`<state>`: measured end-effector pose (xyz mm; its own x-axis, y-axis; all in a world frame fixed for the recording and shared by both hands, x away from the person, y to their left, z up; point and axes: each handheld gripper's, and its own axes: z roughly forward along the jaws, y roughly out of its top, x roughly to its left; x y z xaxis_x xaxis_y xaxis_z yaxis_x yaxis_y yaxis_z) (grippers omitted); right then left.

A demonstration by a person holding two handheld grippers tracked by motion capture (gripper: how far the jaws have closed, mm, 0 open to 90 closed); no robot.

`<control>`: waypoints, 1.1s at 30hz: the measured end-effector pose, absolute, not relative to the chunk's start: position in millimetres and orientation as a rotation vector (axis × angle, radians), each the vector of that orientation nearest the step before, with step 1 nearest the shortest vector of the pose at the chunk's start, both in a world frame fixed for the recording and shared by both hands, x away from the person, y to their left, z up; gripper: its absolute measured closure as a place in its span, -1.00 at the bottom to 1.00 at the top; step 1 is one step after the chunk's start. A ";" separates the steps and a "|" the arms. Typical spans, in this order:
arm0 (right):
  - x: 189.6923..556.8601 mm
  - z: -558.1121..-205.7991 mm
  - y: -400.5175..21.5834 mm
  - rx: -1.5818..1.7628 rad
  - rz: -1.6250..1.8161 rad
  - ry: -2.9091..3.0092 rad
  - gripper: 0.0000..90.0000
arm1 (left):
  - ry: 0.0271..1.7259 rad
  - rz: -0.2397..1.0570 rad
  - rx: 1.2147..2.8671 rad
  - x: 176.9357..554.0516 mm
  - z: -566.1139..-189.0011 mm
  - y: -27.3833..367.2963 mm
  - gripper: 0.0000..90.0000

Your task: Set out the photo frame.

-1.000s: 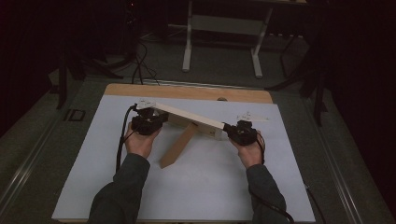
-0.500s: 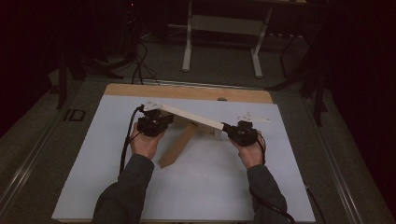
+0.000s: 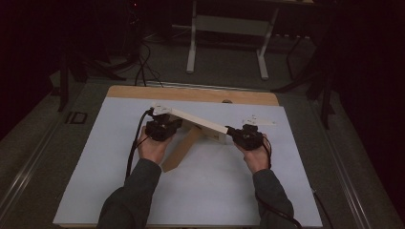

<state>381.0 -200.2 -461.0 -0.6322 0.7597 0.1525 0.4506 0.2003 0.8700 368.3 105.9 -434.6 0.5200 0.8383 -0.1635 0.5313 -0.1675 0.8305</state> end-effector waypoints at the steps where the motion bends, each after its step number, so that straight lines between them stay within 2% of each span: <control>1: 380.8 -460.9 -200.0 1.139 1.405 2.171 1.00 | 1.130 0.419 1.843 368.0 -434.4 104.5 1.00; 33: 375.3 -459.0 -194.9 1.105 1.417 2.180 1.00 | 1.040 0.408 1.894 358.7 -428.4 76.8 1.00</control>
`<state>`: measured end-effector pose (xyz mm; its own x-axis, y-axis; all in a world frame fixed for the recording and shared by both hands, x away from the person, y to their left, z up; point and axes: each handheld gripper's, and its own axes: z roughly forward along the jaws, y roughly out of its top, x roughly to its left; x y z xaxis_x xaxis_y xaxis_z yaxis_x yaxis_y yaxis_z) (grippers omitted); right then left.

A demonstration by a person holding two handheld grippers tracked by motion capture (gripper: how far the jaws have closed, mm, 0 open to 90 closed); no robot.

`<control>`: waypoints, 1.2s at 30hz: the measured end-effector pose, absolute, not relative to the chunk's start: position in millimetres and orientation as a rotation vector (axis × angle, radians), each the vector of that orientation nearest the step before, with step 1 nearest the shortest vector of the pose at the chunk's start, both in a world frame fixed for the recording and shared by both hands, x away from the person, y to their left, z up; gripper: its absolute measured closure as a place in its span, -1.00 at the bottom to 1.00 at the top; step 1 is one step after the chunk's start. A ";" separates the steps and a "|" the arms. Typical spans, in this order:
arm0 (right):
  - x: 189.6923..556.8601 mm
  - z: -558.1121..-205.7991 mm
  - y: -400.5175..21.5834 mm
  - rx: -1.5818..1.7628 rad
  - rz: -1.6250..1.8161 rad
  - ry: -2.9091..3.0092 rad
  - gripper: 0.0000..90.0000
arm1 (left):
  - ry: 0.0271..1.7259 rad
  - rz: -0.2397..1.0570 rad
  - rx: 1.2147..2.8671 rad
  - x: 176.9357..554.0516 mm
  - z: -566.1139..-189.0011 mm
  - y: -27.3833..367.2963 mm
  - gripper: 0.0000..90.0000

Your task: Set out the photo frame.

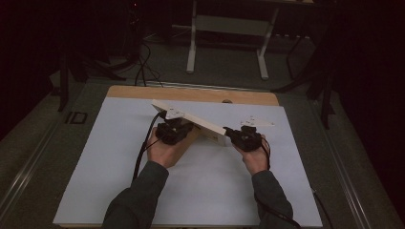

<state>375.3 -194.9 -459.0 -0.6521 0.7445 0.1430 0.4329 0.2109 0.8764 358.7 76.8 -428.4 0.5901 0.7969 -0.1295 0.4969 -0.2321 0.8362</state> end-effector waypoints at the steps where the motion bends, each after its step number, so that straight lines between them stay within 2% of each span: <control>1: 375.0 -458.9 -194.7 1.105 1.417 2.182 1.00 | 1.041 0.407 1.894 358.7 -428.4 76.8 1.00; 36: 359.7 -451.3 -182.8 0.961 1.468 2.266 1.00 | 1.037 0.393 1.908 360.7 -430.5 74.7 1.00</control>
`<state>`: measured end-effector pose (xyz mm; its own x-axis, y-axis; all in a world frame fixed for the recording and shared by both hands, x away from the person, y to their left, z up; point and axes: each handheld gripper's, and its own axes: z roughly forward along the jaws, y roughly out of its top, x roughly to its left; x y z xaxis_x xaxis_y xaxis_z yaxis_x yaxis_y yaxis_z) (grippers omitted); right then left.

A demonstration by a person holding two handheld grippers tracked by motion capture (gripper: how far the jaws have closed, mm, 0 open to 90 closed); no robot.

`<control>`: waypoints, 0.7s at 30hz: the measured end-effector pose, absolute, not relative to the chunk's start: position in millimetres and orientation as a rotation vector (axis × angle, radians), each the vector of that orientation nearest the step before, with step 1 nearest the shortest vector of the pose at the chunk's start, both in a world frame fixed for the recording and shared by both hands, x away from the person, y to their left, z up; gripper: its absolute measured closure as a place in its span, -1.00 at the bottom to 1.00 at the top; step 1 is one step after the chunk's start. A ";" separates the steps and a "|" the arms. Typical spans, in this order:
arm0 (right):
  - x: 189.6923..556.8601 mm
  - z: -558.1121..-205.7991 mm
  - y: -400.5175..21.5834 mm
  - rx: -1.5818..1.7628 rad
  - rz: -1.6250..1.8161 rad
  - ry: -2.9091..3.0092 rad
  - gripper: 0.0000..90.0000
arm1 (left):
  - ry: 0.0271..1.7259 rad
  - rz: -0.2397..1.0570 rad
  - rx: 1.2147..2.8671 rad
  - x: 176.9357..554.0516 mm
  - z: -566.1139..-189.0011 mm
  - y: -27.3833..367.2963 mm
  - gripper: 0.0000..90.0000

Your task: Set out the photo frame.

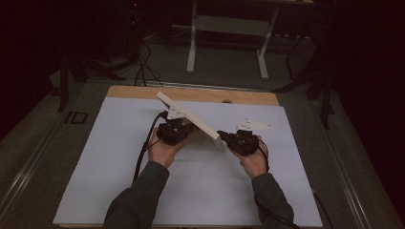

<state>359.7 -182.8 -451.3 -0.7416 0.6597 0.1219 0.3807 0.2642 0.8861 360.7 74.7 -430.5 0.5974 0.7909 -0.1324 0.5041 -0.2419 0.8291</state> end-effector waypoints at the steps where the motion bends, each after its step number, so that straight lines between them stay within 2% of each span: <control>1: 359.2 -451.3 -182.0 0.953 1.470 2.269 1.00 | 1.039 0.392 1.907 361.1 -430.6 75.1 1.00; 16: 353.0 -450.2 -169.8 0.872 1.494 2.334 1.00 | 1.041 0.388 1.911 364.3 -430.0 80.0 1.00; 21: 351.5 -450.7 -167.8 0.858 1.518 2.350 1.00 | 1.041 0.346 1.903 366.8 -430.1 82.4 1.00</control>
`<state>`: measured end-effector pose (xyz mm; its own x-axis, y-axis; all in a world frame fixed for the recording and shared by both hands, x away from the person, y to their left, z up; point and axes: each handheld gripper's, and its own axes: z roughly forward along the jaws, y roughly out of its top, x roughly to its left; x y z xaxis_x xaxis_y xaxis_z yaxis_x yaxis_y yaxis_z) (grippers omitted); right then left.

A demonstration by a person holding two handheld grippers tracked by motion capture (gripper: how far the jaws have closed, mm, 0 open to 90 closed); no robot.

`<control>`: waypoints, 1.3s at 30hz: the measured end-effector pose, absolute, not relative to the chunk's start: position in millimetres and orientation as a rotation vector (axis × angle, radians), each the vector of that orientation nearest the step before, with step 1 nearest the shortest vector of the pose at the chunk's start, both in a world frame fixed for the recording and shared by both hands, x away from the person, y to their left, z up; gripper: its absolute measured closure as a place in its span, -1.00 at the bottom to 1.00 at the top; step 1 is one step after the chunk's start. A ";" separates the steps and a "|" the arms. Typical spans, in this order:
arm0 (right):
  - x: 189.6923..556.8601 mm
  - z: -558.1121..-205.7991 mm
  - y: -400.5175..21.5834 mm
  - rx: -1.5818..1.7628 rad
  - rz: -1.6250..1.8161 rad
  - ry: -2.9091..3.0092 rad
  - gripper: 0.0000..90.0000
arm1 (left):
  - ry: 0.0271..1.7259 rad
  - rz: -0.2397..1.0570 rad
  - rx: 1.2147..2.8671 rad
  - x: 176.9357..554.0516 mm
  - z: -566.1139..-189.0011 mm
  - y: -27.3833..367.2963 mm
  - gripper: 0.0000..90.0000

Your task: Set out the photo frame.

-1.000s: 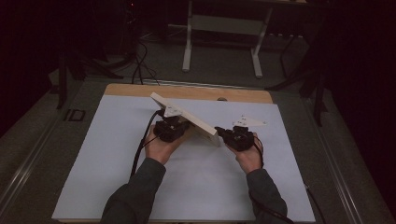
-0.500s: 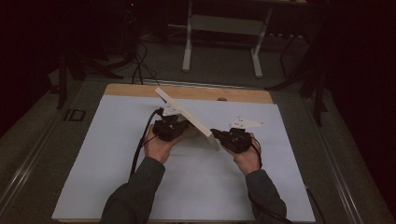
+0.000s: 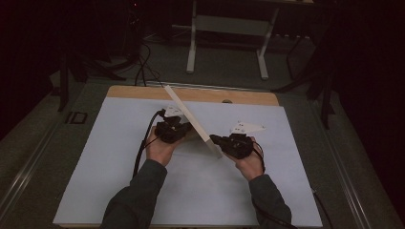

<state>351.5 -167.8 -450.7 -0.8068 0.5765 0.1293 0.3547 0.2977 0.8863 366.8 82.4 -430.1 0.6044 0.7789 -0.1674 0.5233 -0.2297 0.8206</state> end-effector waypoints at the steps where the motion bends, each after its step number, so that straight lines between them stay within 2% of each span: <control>1: 351.2 -450.8 -167.5 0.856 1.521 2.351 1.00 | 1.040 0.331 1.901 367.6 -430.2 83.4 1.00; 28: 341.8 -449.2 -150.4 0.745 1.536 2.415 1.00 | 1.019 0.311 1.943 375.7 -427.1 89.6 1.00; 39: 339.1 -447.9 -134.1 0.684 1.525 2.459 1.00 | 1.016 0.258 1.917 379.0 -427.1 94.6 1.00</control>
